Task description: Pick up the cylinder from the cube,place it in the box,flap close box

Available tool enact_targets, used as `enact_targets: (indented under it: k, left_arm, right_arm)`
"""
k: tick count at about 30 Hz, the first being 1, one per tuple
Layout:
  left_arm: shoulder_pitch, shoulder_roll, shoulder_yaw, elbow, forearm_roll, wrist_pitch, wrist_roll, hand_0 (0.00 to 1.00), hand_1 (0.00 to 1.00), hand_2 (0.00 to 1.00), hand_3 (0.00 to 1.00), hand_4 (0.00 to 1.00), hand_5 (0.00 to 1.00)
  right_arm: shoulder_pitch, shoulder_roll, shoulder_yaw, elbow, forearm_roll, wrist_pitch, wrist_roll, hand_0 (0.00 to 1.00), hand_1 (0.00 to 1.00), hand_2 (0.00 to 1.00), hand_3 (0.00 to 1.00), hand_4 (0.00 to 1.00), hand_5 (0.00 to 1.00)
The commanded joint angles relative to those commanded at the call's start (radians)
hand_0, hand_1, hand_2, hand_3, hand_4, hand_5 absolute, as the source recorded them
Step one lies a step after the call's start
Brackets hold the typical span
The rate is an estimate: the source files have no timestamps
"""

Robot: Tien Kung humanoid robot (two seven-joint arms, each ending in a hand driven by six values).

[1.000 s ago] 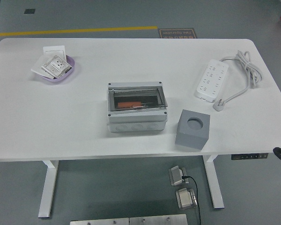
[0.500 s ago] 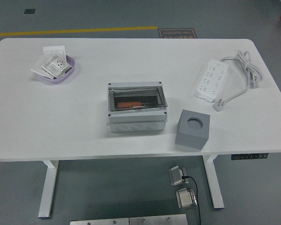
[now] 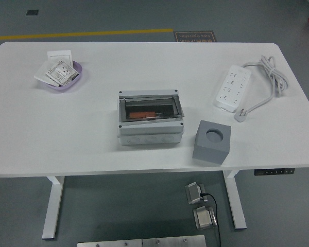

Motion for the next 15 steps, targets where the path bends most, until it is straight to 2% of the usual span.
enact_targets:
  k: [15]
  left_arm:
    - [0.0,-0.01,0.014,0.0,-0.021,0.007,0.006,0.635,0.654,0.465,0.612,0.673,0.396]
  right_arm:
    - [0.017,0.014,-0.002,-0.008,-0.007,0.006,0.004,0.438,0.47,0.548,0.553,0.901,0.754]
